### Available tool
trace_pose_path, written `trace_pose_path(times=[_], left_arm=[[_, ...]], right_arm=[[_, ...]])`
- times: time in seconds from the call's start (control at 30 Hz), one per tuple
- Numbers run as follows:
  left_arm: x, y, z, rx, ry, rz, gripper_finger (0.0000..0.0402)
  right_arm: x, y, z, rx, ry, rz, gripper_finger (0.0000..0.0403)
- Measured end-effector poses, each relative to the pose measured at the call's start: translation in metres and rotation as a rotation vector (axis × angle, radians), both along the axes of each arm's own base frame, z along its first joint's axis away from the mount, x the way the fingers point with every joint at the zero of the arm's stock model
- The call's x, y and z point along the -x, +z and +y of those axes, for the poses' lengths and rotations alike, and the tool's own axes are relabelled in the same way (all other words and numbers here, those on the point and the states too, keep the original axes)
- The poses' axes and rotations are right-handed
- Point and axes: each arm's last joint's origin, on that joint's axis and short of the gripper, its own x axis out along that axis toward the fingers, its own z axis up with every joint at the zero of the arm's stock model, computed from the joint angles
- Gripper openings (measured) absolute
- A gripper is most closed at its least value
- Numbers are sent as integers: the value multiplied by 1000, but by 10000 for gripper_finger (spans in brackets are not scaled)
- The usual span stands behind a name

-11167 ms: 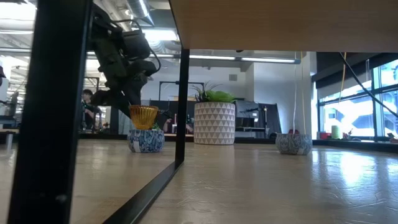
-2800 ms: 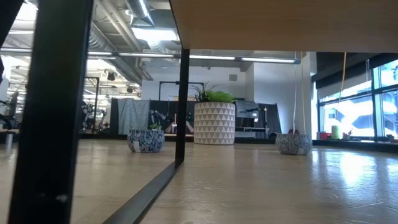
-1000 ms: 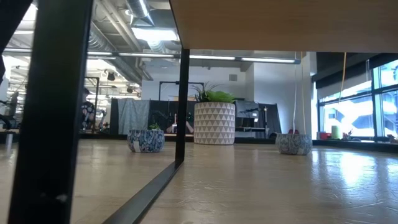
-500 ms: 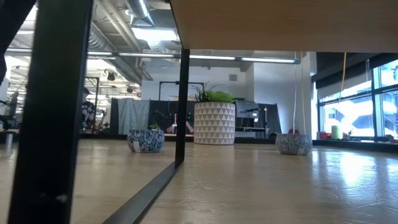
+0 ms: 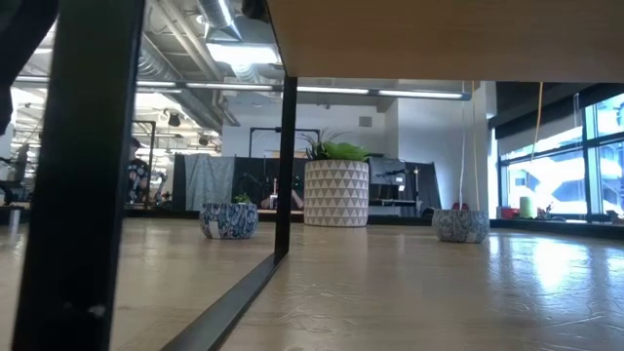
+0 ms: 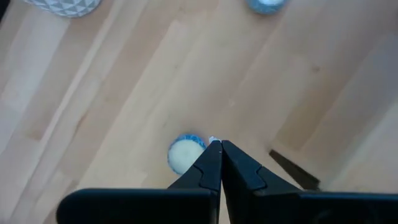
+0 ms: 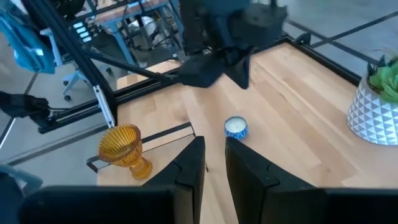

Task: Pick & Place candle stick holders
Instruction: Put the dark blue scented candle on the shelf aligned with the yellow glass candle holder

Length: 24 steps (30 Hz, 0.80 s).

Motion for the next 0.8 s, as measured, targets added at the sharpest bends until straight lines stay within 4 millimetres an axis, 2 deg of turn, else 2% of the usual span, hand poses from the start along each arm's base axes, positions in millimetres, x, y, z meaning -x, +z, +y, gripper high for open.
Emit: trace_pose_path(times=[0.3,0.5,0.8], left_arm=[[-1,0,14,90,28,2,2],[-1,-1,12,187,78,0,2],[-1,-1,4,149,103,-7,2]], right_arm=[[-6,31,-17,14,3,-31,66],[-8,32,-20,8,5,-18,66],[-9,31,-21,-4,19,-5,66]])
